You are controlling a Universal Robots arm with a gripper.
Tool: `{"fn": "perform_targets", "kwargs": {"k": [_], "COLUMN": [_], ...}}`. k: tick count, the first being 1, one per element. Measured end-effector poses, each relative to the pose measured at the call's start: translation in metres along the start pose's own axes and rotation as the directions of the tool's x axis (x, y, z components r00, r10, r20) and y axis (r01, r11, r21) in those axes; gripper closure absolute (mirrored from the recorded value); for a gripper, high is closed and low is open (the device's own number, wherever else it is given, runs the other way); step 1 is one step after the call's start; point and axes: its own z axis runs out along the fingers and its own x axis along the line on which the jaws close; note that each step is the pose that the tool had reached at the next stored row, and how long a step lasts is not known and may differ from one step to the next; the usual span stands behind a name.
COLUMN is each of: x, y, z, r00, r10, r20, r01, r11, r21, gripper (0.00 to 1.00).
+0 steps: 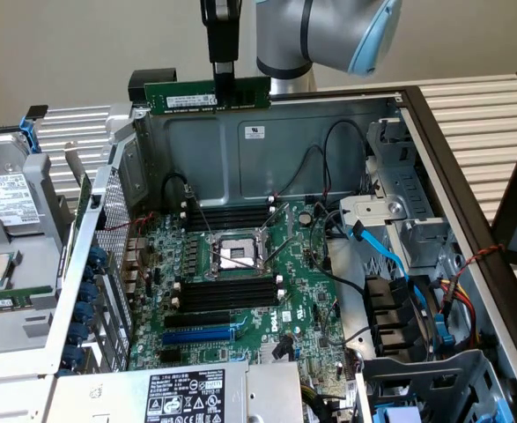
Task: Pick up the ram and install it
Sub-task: 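Pick up the ram and move it above insertion slot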
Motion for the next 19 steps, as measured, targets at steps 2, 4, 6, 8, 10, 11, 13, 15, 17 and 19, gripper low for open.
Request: {"fn": "perform_targets", "kwargs": {"k": [2, 4, 6, 8, 10, 11, 13, 15, 17, 19], "x": [0.000, 0.000, 0.000, 0.000, 0.000, 0.001, 0.001, 0.002, 0.004, 0.006], "y": [-0.0009, -0.0026, -0.0036, -0.0040, -0.0041, -0.0042, -0.0042, -0.0043, -0.0041, -0.0041], "z": [0.0021, 0.0036, 0.0052, 0.0078, 0.0111, 0.0129, 0.0166, 0.0201, 0.0237, 0.0273], "r00": [1.0000, 1.0000, 1.0000, 1.0000, 1.0000, 1.0000, 1.0000, 1.0000, 1.0000, 0.9999], "r10": [0.000, 0.000, 0.000, 0.000, 0.000, 0.000, 0.000, 0.000, 0.000, 0.000], "r20": [0.0033, 0.0064, 0.0081, 0.0093, 0.0096, 0.0098, 0.0100, 0.0098, 0.0098, 0.0100], "r01": [0.000, 0.000, 0.000, 0.000, 0.000, 0.000, 0.000, 0.000, 0.000, 0.000], "r11": [1.0000, 1.0000, 1.0000, 1.0000, 1.0000, 1.0000, 1.0000, 1.0000, 1.0000, 1.0000], "r21": [0.0003, 0.0003, 0.0003, 0.0005, 0.0006, 0.0006, 0.0008, 0.0007, 0.0007, 0.0008], "gripper": [0.86, 0.86, 0.86, 0.86, 0.86, 0.86, 0.86, 0.86, 0.86, 0.86]}}
